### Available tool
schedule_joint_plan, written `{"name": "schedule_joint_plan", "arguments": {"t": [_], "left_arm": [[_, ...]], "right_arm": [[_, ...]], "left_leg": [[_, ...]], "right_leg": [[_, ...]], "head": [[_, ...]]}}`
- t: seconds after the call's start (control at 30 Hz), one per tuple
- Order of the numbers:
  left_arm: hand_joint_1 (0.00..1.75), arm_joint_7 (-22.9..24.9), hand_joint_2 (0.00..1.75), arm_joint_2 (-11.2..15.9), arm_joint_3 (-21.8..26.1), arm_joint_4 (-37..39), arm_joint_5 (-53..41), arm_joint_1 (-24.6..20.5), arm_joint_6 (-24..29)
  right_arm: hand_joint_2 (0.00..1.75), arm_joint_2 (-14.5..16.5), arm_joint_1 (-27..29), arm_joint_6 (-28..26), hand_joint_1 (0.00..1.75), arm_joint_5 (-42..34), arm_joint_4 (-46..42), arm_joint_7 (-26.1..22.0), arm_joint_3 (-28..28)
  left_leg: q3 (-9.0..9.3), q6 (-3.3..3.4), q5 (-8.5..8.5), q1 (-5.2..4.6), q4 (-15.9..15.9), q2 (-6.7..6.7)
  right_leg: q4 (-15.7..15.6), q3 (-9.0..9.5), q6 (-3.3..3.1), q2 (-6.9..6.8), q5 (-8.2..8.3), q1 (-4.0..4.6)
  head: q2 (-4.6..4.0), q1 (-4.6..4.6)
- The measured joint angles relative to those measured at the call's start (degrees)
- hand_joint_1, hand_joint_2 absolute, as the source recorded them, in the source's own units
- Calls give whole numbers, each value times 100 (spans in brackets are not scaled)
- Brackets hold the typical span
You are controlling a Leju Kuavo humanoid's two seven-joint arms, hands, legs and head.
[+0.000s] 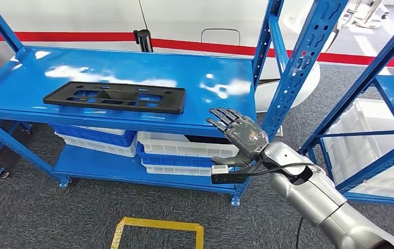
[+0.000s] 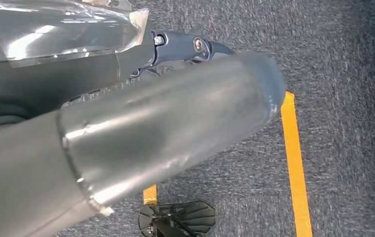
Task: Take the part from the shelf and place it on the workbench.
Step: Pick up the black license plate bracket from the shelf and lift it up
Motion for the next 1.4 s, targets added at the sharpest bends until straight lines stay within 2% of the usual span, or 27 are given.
{"name": "schedule_joint_plan", "arguments": {"t": [0.07,0.13,0.2,0.27,0.3,0.33,0.37,0.43,0.47,0.5,0.57,0.63,0.7,0.77,0.8,0.83,0.87,0.93,1.0,1.1,1.17,1.2,1.27,1.3,1.33,1.37,1.4], "left_arm": [[0,1,0,1,0,-1,0,-2,0],[0,0,0,-11,0,-1,0,-1,0],[0,-1,0,-23,0,-1,0,-7,0],[0,-1,0,-27,0,-1,1,-11,0],[0,-1,0,-31,0,-1,1,-10,0],[0,-1,0,-33,0,-1,1,-9,0],[0,-1,0,-37,0,-1,1,-9,-1],[0,-1,0,-44,0,-2,0,-9,-2],[0,-1,0,-46,0,-2,0,-10,-2],[0,-1,0,-47,0,-2,0,-10,-2],[0,0,0,-49,0,-1,0,-6,-2],[0,1,0,-51,-1,-1,-2,-3,-1],[0,1,0,-51,-2,-2,-4,-5,0],[0,4,0,-50,-2,-2,-4,-4,0],[0,6,0,-50,-2,-1,-6,-2,0],[0,10,0,-51,-2,-2,-8,-1,0],[0,14,0,-50,-2,-2,-10,-1,0],[0,21,0,-46,-2,-3,-13,-6,0],[0,24,0,-43,-2,-3,-16,-17,0],[0,28,0,-45,-2,-4,-17,-30,2],[0,32,0,-49,-2,-7,-17,-38,8],[0,34,0,-50,-2,-9,-16,-44,12],[0,41,0,-50,-1,-10,-10,-53,22],[0,45,0,-52,0,-10,-6,-54,27],[0,49,0,-55,0,-10,-4,-54,32],[0,52,0,-58,0,-10,-2,-54,34],[0,54,0,-62,0,-10,0,-54,35]], "right_arm": [[0,-3,-4,0,0,1,-1,0,-3],[0,-6,-12,0,0,2,-2,1,-18],[0,-14,-26,1,0,2,-1,2,-29],[0,-26,-9,5,0,3,3,2,-27],[0,-33,10,13,0,8,5,2,-25],[0,-38,24,22,0,13,7,2,-23],[0,-42,29,31,0,19,8,2,-24],[0,-49,21,48,0,30,9,2,-28],[0,-53,14,57,0,35,8,2,-30],[0,-57,8,66,0,38,7,2,-32],[0,-62,4,78,0,43,5,2,-33],[0,-64,-1,79,0,49,1,2,-34],[0,-66,-10,83,0,55,-4,2,-36],[0,-67,-4,88,0,67,-4,2,-33],[0,-67,5,91,0,75,-4,2,-29],[0,-67,12,95,0,83,-4,1,-27],[0,-66,16,98,0,89,-4,-1,-24],[0,-65,15,102,0,99,-4,-3,-23],[0,-68,9,103,0,104,-4,-4,-27],[0,-71,1,105,0,107,-4,-10,-30],[0,-74,-8,105,0,107,-4,-20,-32],[0,-79,-14,107,0,107,-4,-26,-32],[0,-97,-15,114,0,106,2,-34,-20],[0,-104,-9,122,0,106,6,-36,-10],[0,-106,-3,131,0,105,10,-38,0],[0,-103,-2,140,0,105,13,-43,7],[0,-97,-8,147,0,104,15,-48,11]], "left_leg": [[13,10,0,-22,-61,-2],[62,53,44,2,-143,-18],[107,89,81,36,-207,-34],[104,98,85,39,-209,-68],[102,96,83,42,-207,-88],[102,90,80,46,-204,-107],[108,81,75,53,-200,-126],[124,39,58,58,-190,-158],[127,5,48,51,-186,-172],[127,-32,42,41,-183,-181],[123,-101,42,36,-190,-191],[90,-156,-21,65,-112,-169],[-118,-200,-301,85,347,-130],[-505,-229,-662,86,1133,-112],[-661,-237,-745,87,1424,-110],[-723,-241,-713,90,1515,-105],[-662,-238,-568,94,1356,-95],[-293,-218,-172,103,575,-51],[-16,-181,26,87,-8,-24],[23,-98,52,53,-120,-59],[49,-13,88,55,-167,-72],[61,26,103,61,-188,-79],[58,64,108,52,-192,-99],[54,65,107,48,-190,-113],[53,65,107,45,-188,-127],[55,63,106,44,-186,-142],[60,60,105,46,-185,-155]], "right_leg": [[-10,-3,35,-24,-6,7],[75,-41,78,-38,-75,8],[571,-276,89,-27,-316,-5],[1345,-657,104,-15,-595,-43],[1570,-778,136,-15,-645,-66],[1579,-795,185,-15,-605,-90],[1350,-693,242,-15,-481,-115],[535,-308,328,-14,-156,-157],[204,-149,325,-11,-42,-152],[9,-55,298,-8,18,-140],[-57,-23,215,-4,43,-112],[-74,-5,129,-9,62,-160],[-96,20,30,-16,74,-193],[-95,22,-18,-20,68,-169],[-94,22,-22,-21,65,-161],[-92,25,-23,-21,63,-157],[-91,31,-23,-21,62,-156],[-87,48,-7,-21,49,-155],[-73,43,35,-21,26,-114],[-80,24,129,-30,14,-72],[102,-67,167,-31,-95,-78],[367,-192,160,-28,-226,-85],[1144,-570,132,-18,-553,-105],[1466,-732,141,-16,-655,-109],[1599,-801,169,-14,-674,-112],[1501,-755,208,-14,-602,-116],[1186,-597,249,-14,-458,-121]], "head": [[0,-1],[0,2],[0,16],[0,22],[0,23],[0,23],[0,24],[0,26],[0,27],[0,25],[0,22],[0,20],[0,10],[0,3],[0,5],[0,3],[0,3],[0,1],[0,7],[0,12],[0,14],[0,17],[0,21],[0,21],[0,20],[0,21],[0,20]]}}
